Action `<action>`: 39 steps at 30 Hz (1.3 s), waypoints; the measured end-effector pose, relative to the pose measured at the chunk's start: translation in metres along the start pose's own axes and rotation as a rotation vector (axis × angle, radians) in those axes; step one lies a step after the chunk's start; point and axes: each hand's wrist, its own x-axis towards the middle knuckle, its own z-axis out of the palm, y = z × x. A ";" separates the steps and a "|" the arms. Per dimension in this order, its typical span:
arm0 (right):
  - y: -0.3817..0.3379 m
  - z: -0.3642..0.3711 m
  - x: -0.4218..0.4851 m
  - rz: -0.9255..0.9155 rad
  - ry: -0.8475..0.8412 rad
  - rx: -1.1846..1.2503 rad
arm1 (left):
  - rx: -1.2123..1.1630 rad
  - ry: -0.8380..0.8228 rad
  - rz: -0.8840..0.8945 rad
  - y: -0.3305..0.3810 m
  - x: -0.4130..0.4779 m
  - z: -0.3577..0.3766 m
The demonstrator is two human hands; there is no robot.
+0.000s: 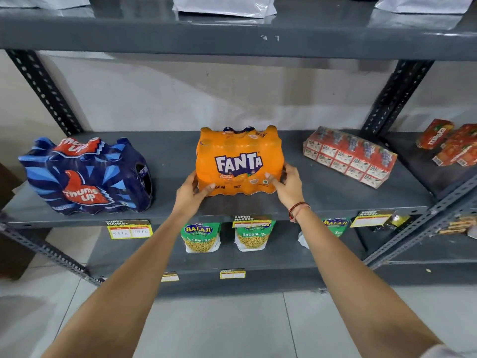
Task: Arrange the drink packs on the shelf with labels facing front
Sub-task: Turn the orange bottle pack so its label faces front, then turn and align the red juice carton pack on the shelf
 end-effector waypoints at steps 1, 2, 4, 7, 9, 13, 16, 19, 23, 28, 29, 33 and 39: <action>0.001 0.000 -0.004 -0.005 0.006 -0.008 | 0.006 0.004 -0.002 -0.001 -0.001 -0.001; 0.001 0.001 -0.008 -0.009 0.011 -0.015 | 0.015 0.010 -0.001 -0.003 -0.003 -0.002; 0.000 0.001 -0.015 -0.011 0.018 -0.035 | 0.025 0.018 -0.001 -0.005 -0.008 -0.004; -0.002 0.001 -0.025 -0.013 0.023 -0.059 | 0.026 0.021 0.010 -0.007 -0.017 -0.007; -0.003 0.001 -0.029 -0.012 0.026 -0.067 | 0.021 0.024 0.012 -0.009 -0.022 -0.008; -0.003 0.003 -0.040 -0.007 0.047 -0.082 | 0.026 0.016 0.027 -0.012 -0.031 -0.013; -0.003 0.005 -0.045 0.000 0.053 -0.084 | 0.029 0.011 0.022 -0.013 -0.034 -0.015; -0.004 0.006 -0.047 0.003 0.059 -0.077 | 0.027 0.005 0.017 -0.012 -0.035 -0.016; -0.004 0.006 -0.046 -0.004 0.061 -0.057 | 0.040 0.002 0.033 -0.013 -0.033 -0.017; -0.002 0.005 -0.046 -0.027 0.054 -0.059 | 0.075 -0.012 0.050 -0.014 -0.033 -0.019; -0.002 0.006 -0.046 -0.033 0.053 -0.060 | 0.082 -0.010 0.049 -0.013 -0.033 -0.020; -0.001 -0.001 -0.048 -0.049 0.025 -0.034 | 0.099 0.087 0.097 -0.003 -0.043 -0.015; 0.011 -0.039 -0.044 -0.060 0.135 0.130 | -0.008 0.388 0.253 0.017 -0.095 0.055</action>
